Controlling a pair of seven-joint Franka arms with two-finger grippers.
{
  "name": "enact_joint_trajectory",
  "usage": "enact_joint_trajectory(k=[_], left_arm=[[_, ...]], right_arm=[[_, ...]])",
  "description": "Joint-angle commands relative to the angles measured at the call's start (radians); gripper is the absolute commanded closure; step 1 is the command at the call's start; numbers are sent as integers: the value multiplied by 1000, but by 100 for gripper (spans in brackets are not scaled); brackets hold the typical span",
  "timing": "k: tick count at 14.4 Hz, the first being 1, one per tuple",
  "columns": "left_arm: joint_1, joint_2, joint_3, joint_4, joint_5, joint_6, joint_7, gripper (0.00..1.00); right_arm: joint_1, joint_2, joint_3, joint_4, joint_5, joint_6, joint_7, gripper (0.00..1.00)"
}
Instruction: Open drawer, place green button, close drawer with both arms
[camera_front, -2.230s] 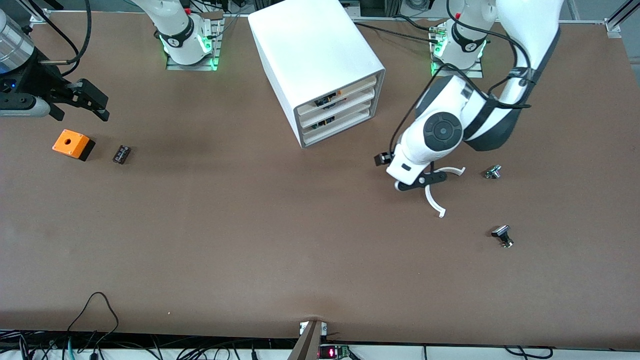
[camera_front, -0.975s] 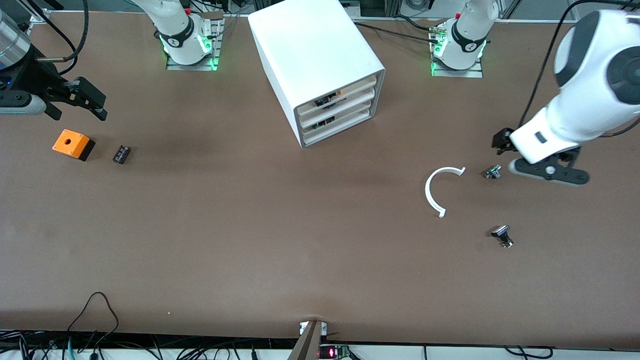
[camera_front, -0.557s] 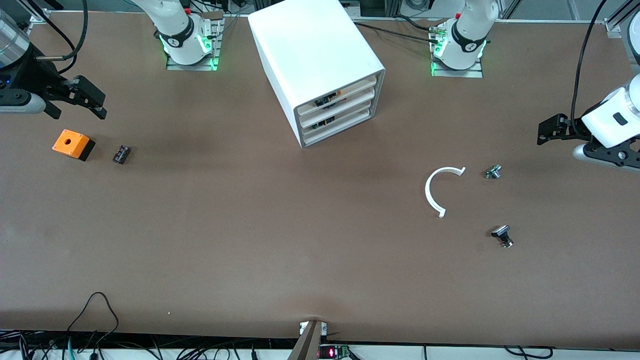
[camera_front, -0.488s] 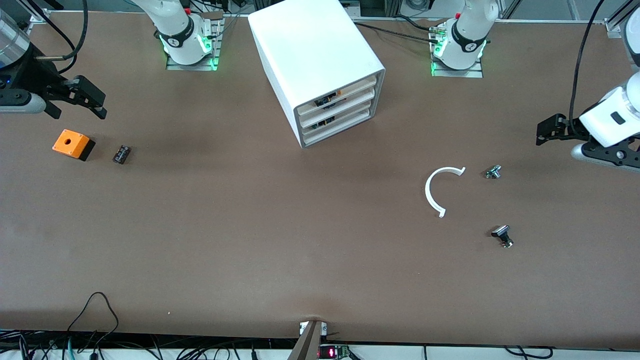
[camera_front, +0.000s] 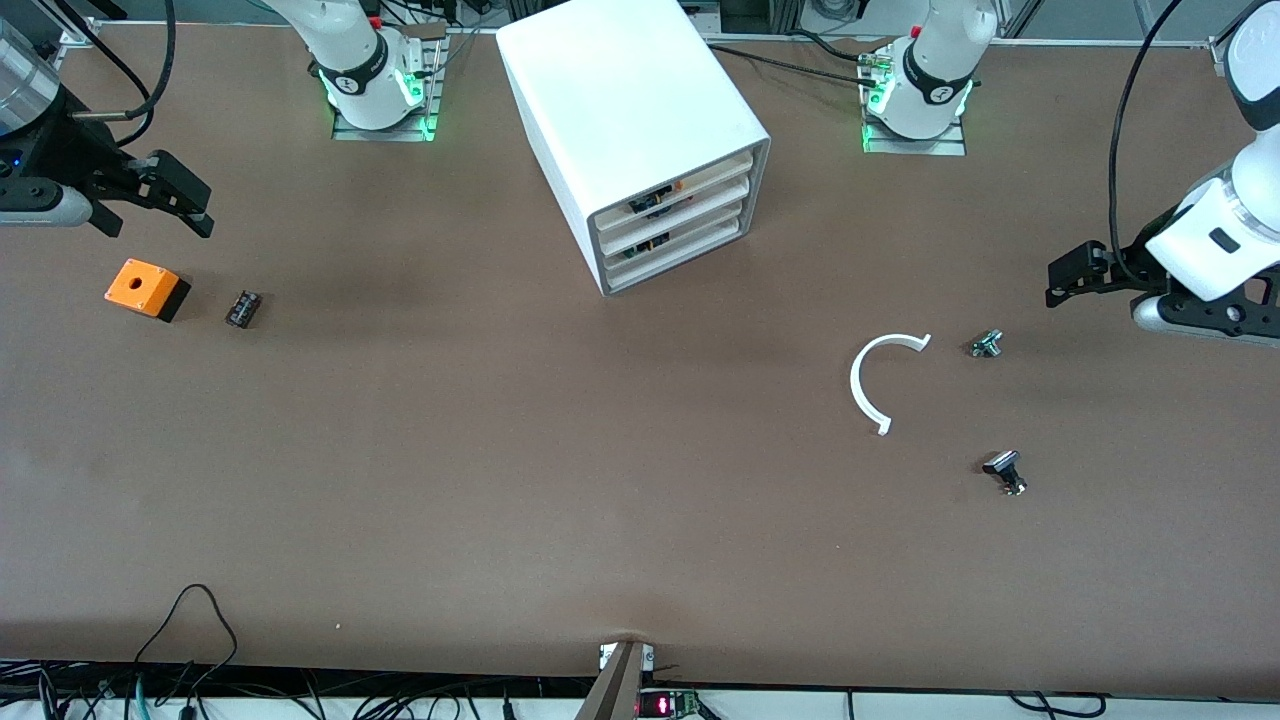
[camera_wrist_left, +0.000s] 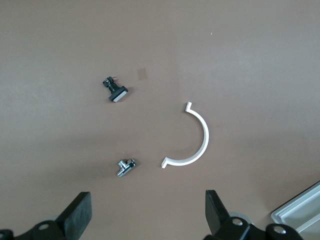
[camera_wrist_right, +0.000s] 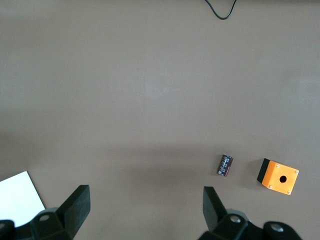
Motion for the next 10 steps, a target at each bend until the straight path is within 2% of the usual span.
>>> enact_joint_trajectory(k=[1, 5, 8, 10], left_arm=[[-28, -108, 19, -103, 25, 26, -26, 0], [-41, -101, 21, -83, 55, 7, -25, 0], [-64, -47, 21, 15, 95, -78, -23, 0], [-74, -32, 21, 31, 94, -83, -23, 0]], right_arm=[[-13, -15, 4, 5, 17, -19, -21, 0], [-13, -15, -2, 5, 18, -21, -23, 0], [-13, -15, -2, 5, 18, -19, -21, 0], [-13, -13, -2, 11, 18, -21, -23, 0]])
